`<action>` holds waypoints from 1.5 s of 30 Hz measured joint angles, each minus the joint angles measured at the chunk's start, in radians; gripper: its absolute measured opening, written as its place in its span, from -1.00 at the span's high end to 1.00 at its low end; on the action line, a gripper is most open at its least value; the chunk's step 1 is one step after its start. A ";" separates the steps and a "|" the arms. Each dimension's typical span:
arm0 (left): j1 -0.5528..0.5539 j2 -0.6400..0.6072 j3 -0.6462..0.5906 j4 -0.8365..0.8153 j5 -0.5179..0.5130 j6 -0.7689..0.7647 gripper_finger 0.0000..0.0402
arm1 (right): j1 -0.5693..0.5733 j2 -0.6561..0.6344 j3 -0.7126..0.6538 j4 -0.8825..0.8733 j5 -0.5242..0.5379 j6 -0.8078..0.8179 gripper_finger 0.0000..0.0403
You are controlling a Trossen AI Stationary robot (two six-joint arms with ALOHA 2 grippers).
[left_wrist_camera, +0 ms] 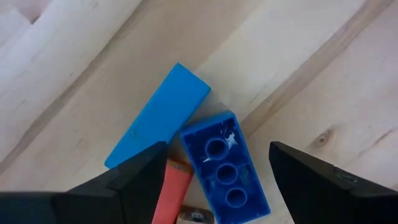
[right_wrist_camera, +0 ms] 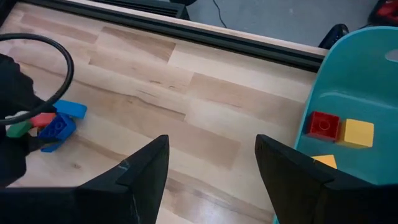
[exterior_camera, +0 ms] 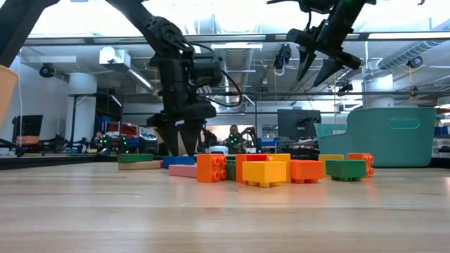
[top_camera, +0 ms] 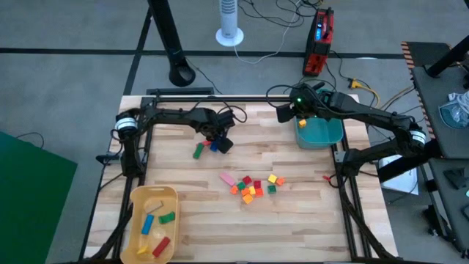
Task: Sort blocks
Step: Put the blue 8-stud game piece into the yellow bin
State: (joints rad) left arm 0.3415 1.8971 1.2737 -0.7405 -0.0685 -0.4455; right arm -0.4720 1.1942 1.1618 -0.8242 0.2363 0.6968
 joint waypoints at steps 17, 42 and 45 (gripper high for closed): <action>-0.067 0.027 0.007 -0.012 0.010 -0.024 -0.34 | 0.000 0.000 0.000 -0.005 -0.008 -0.016 -0.12; -0.098 0.010 0.112 -0.168 0.015 0.132 0.63 | 0.000 0.001 0.000 -0.008 -0.008 -0.045 -0.12; -0.105 -0.028 0.181 -0.268 0.049 0.173 0.63 | 0.000 0.001 -0.002 -0.008 -0.008 -0.060 -0.12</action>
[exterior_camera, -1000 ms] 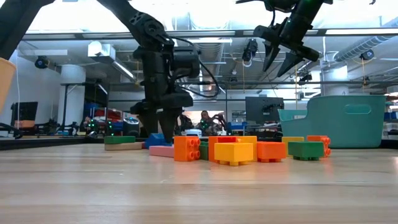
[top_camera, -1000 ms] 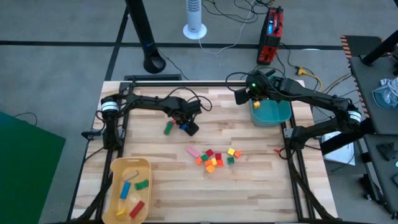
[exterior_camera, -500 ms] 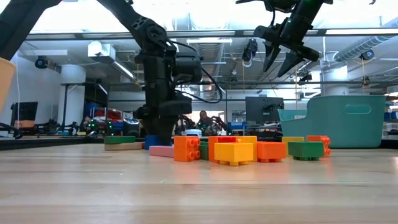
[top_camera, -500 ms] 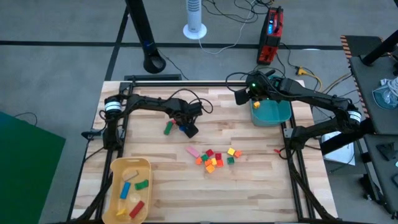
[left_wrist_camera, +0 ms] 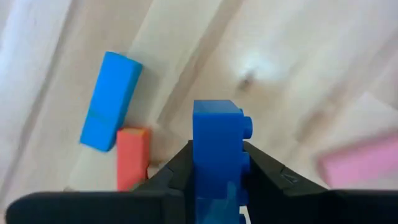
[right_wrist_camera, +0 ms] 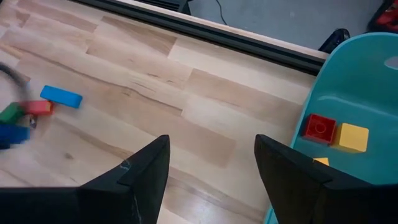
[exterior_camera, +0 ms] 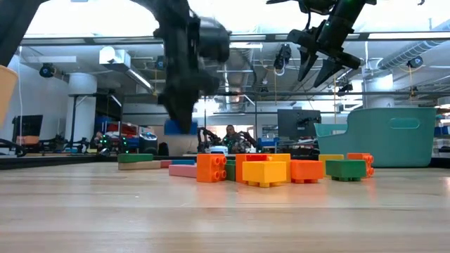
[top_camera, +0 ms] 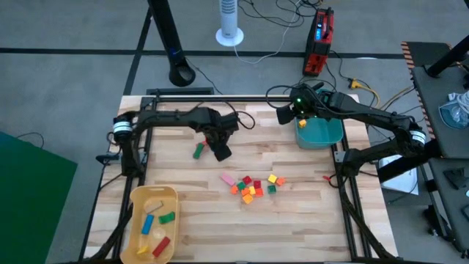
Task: Sort blocks
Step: Put the blue 8-stud game piece into the yellow bin
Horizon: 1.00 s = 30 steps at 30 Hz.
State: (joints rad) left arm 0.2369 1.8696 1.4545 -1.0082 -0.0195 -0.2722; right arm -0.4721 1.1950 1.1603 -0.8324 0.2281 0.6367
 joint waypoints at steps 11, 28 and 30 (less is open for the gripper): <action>-0.122 -0.308 0.090 -0.328 0.295 0.111 0.59 | 0.000 0.000 0.000 0.001 0.000 -0.070 -0.10; -0.881 -0.595 -0.089 -0.318 0.167 -0.865 0.58 | 0.000 0.000 -0.001 0.009 0.000 -0.110 -0.10; -0.948 -0.594 -0.117 -0.317 0.164 -0.939 0.57 | 0.000 0.000 -0.001 0.009 0.000 -0.113 -0.10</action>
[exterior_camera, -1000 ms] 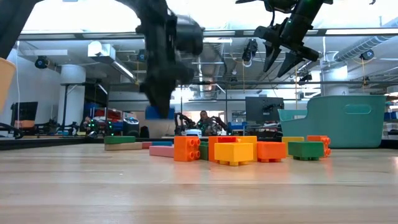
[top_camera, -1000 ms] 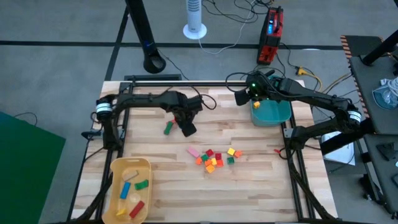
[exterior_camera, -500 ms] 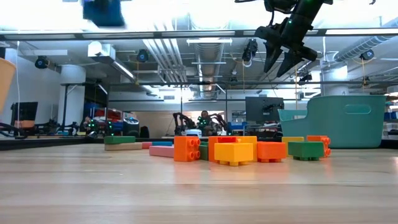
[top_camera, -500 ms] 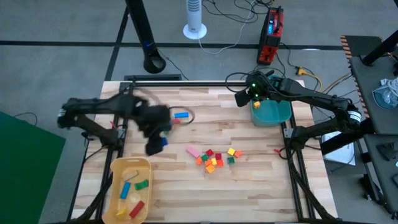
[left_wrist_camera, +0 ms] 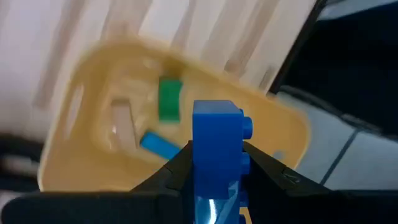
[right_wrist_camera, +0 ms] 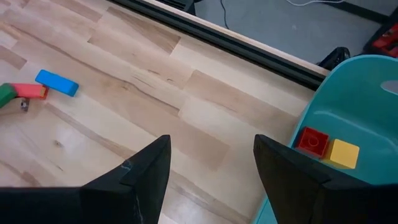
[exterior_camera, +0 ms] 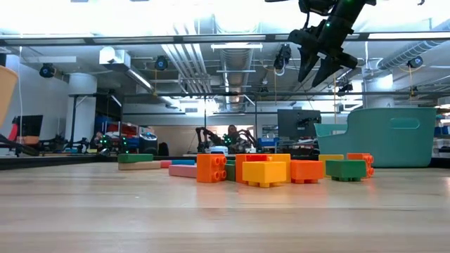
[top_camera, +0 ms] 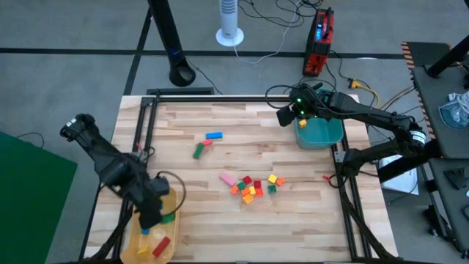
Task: Sort blocks
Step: Put the blue 8-stud game piece into the yellow bin
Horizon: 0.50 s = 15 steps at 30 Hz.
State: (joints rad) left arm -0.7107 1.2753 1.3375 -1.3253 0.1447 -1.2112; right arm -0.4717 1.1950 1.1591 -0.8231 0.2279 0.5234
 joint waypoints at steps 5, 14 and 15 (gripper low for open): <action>-0.073 -0.001 -0.088 -0.001 -0.001 -0.225 0.53 | 0.000 0.000 0.000 0.003 -0.005 -0.004 -0.09; -0.076 -0.048 -0.131 0.080 0.037 -0.330 0.15 | 0.000 0.000 0.000 0.004 -0.026 -0.008 -0.09; -0.077 -0.052 -0.122 0.082 0.036 -0.331 0.12 | 0.000 0.000 0.000 0.004 -0.026 -0.009 -0.10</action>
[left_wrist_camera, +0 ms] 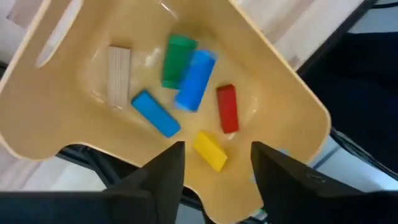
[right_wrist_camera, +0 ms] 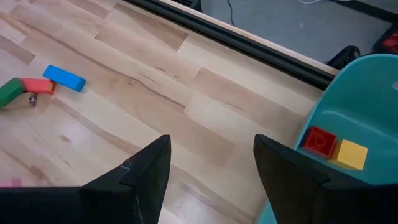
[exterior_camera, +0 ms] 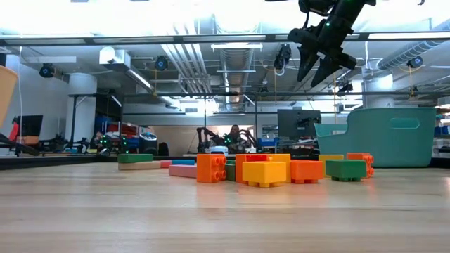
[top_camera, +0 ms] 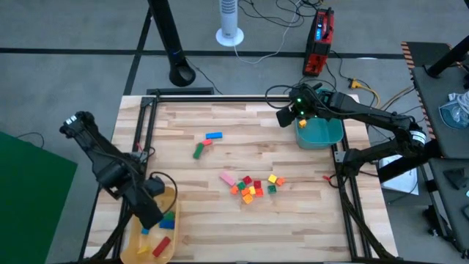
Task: Sort blocks
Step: Put the blue 8-stud game piece into the yellow bin, then put the green rectangular block into the yellow bin
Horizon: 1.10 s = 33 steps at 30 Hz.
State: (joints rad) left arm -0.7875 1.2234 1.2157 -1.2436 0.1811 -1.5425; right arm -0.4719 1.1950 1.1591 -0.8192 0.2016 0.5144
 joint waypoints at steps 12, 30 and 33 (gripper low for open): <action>0.184 -0.015 0.168 -0.069 -0.232 0.187 0.07 | 0.000 0.000 0.000 0.006 -0.021 0.009 -0.09; 1.102 0.074 -0.078 0.303 -0.200 0.904 0.10 | 0.000 0.000 0.000 0.013 -0.079 0.098 -0.09; 1.133 0.134 -0.120 0.354 -0.194 0.905 0.02 | 0.000 0.000 0.000 0.013 -0.079 0.112 -0.09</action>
State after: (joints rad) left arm 0.3451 1.3577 1.0957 -0.8899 -0.0128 -0.6373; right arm -0.4717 1.1950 1.1590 -0.8062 0.1229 0.6267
